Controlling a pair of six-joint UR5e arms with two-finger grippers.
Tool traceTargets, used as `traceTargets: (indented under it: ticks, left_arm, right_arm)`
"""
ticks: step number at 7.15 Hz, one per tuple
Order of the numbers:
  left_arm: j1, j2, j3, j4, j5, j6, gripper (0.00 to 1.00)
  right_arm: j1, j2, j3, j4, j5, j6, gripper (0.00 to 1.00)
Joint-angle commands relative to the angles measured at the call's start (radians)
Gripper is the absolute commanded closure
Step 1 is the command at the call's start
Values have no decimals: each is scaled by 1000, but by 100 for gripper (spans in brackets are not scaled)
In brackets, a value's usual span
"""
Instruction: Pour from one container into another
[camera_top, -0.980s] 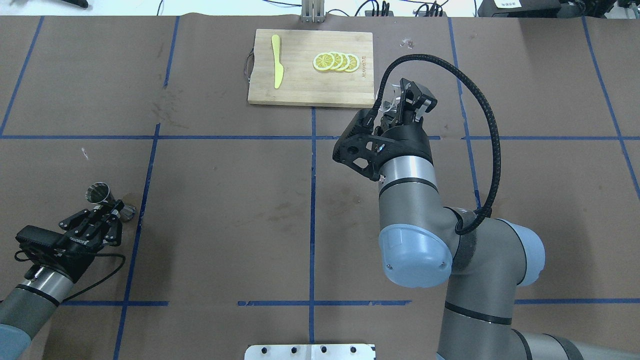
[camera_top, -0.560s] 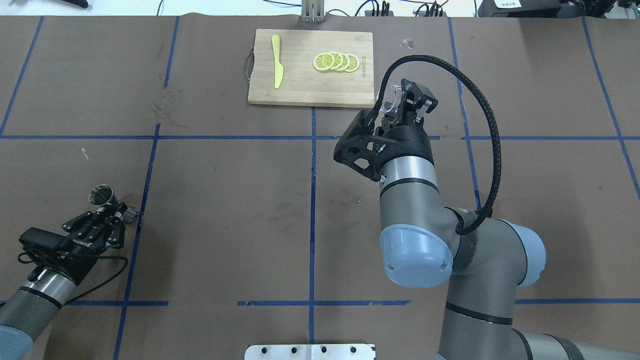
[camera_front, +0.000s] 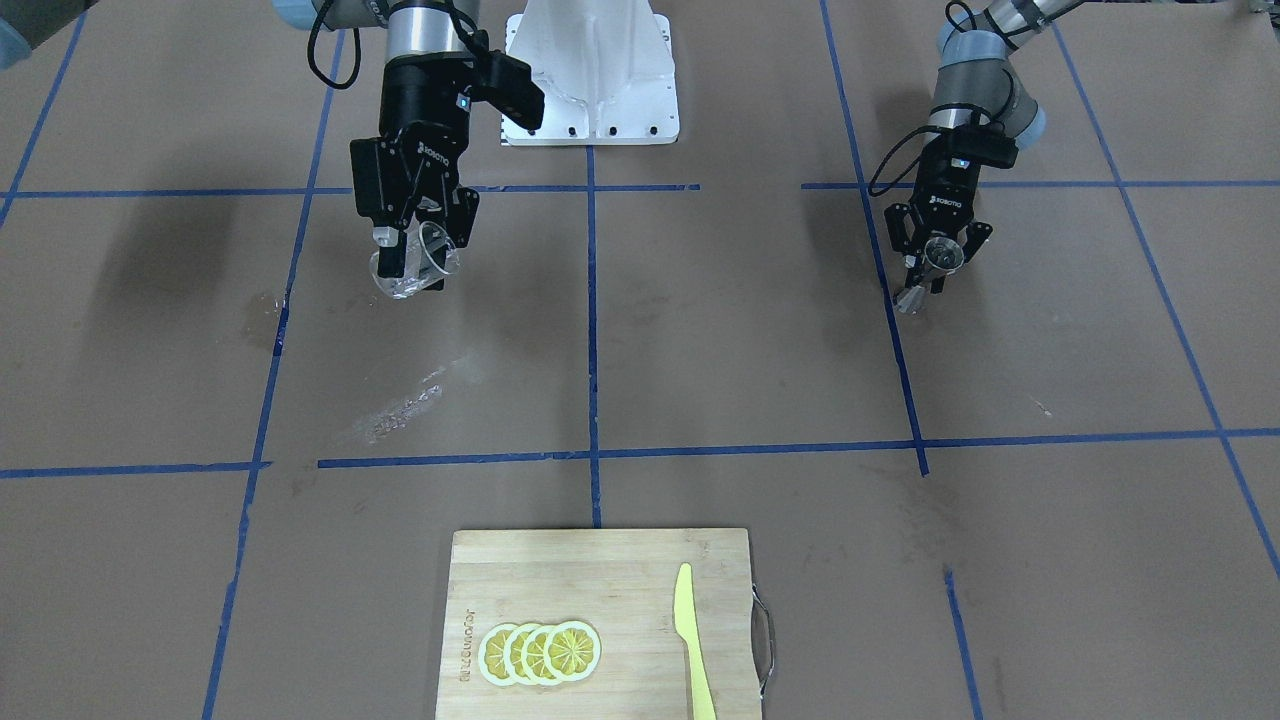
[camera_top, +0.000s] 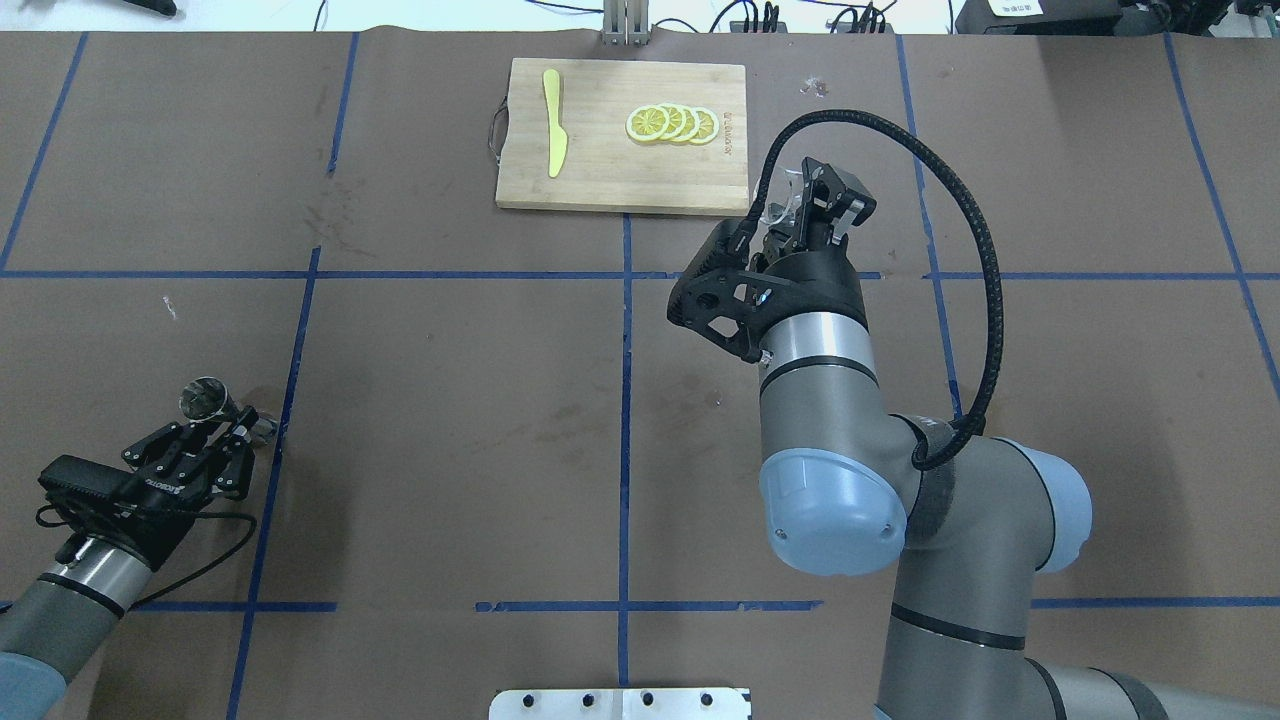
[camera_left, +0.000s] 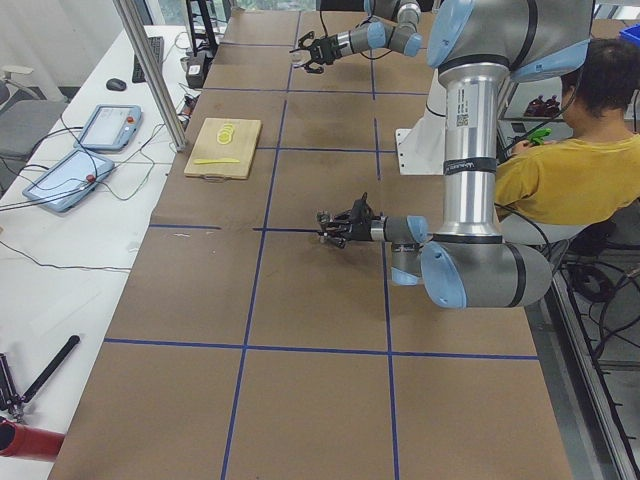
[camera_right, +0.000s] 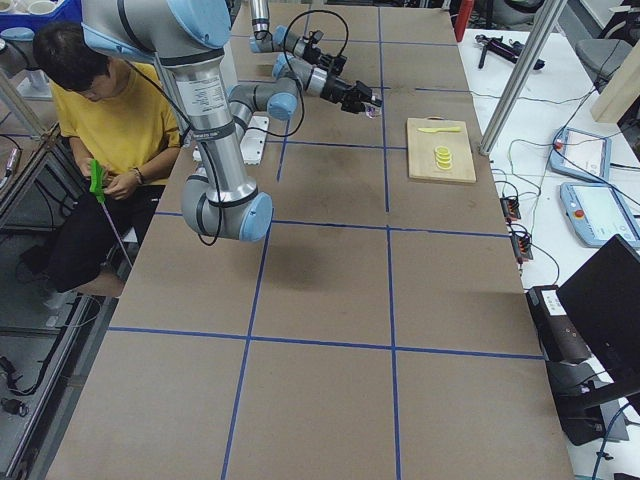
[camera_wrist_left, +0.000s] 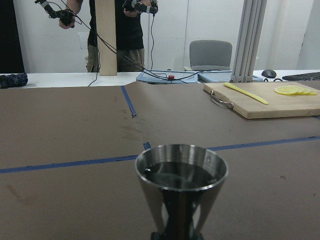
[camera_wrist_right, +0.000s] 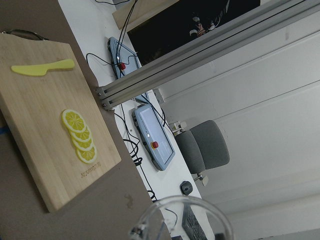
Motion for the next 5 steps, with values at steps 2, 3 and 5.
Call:
traceTargets:
  ticks: [2,3,5]
  left_arm:
    - [0,3,-2,-5,3,-2,25]
    - [-2,3,-5,-18,35,-2,13]
    - [-3,9,-55,-72,56,-2,0]
  right_arm:
    - [0,2,0,0,0,0,100]
    - [0,3,2,0,2,0,100]
    - [0,2,2,0,2,0,100]
